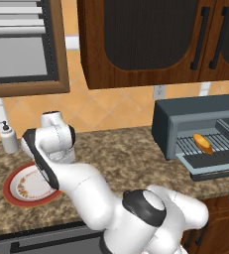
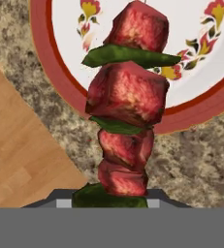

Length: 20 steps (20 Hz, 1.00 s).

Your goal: Pick up the kebab skewer and baguette bread, and place them inside the toaster oven. Close the toaster oven door and start by setting the timer.

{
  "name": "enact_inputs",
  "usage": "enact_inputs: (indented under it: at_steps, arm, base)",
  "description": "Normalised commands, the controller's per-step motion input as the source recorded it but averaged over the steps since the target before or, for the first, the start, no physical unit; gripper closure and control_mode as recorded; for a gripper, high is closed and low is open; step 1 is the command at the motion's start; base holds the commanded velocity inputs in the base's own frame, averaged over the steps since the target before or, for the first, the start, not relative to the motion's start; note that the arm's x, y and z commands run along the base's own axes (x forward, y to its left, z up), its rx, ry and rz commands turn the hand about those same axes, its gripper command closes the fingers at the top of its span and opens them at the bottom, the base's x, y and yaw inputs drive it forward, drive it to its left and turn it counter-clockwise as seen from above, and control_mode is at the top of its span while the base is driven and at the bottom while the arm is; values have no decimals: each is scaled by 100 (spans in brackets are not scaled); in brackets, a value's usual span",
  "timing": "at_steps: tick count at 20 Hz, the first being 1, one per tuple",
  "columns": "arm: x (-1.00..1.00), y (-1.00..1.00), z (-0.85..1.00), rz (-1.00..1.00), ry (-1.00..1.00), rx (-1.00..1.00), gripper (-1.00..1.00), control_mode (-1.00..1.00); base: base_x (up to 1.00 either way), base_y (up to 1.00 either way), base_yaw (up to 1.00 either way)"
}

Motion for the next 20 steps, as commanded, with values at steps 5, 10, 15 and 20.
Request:
enact_inputs:
  at_steps: [5, 10, 15, 20]
  arm:
    - [-60, -100, 55, -6, -11, 9, 100, -100]
    - [-16, -100, 32, -17, -6, 0, 100, -100]
    - [0, -100, 18, -31, 0, 0, 100, -100]
    - [0, -100, 9, -33, 0, 0, 100, -100]
  base:
    - [0, 0, 0]
    - [0, 0, 0]
    - [0, 0, 0]
    - [0, 0, 0]
